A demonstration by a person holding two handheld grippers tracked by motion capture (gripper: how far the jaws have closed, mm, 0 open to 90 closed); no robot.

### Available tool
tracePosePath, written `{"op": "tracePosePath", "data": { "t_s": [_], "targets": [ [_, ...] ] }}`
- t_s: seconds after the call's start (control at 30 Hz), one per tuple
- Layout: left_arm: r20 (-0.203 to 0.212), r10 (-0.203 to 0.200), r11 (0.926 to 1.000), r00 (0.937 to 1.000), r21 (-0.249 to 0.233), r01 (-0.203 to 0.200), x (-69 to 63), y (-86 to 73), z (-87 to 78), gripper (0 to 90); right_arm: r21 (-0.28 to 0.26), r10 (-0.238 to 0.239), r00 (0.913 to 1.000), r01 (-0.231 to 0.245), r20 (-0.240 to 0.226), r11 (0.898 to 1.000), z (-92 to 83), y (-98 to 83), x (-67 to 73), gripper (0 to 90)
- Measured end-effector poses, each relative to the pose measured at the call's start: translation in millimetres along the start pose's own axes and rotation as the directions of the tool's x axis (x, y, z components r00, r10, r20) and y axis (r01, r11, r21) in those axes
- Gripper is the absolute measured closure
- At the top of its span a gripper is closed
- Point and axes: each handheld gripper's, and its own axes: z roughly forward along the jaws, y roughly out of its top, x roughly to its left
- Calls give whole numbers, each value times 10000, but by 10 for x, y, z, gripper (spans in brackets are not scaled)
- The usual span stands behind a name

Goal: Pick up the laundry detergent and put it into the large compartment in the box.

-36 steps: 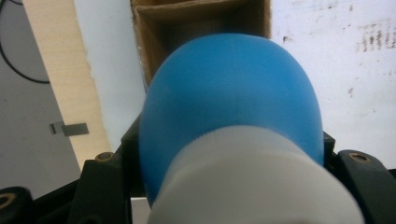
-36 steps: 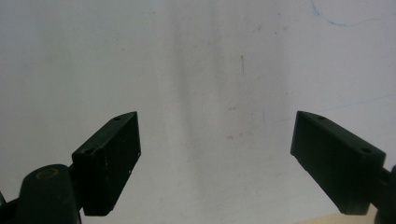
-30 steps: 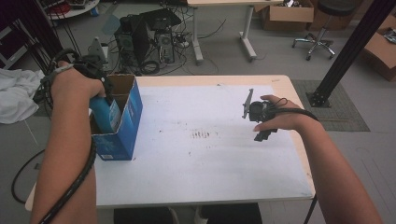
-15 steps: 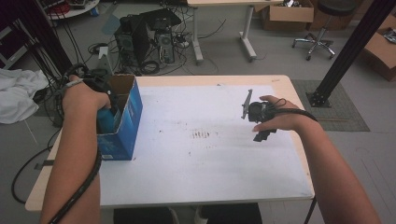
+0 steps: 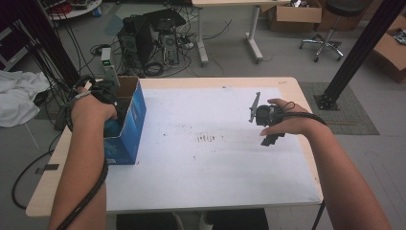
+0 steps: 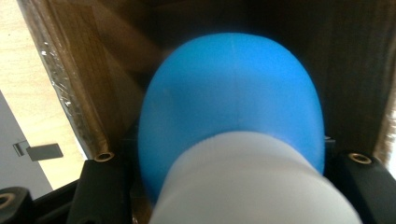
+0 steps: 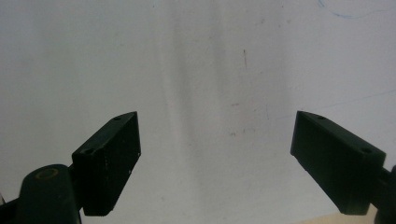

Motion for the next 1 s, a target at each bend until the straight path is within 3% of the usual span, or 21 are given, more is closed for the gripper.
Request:
{"op": "tracePosePath", "data": {
  "t_s": [1.0],
  "targets": [
    [62, -122, 9999, 9999, -80, 122, 8, -29, 69, 389, 73, 50, 10000, -50, -32, 10000, 6, 22, 18, 160]
  ]
}}
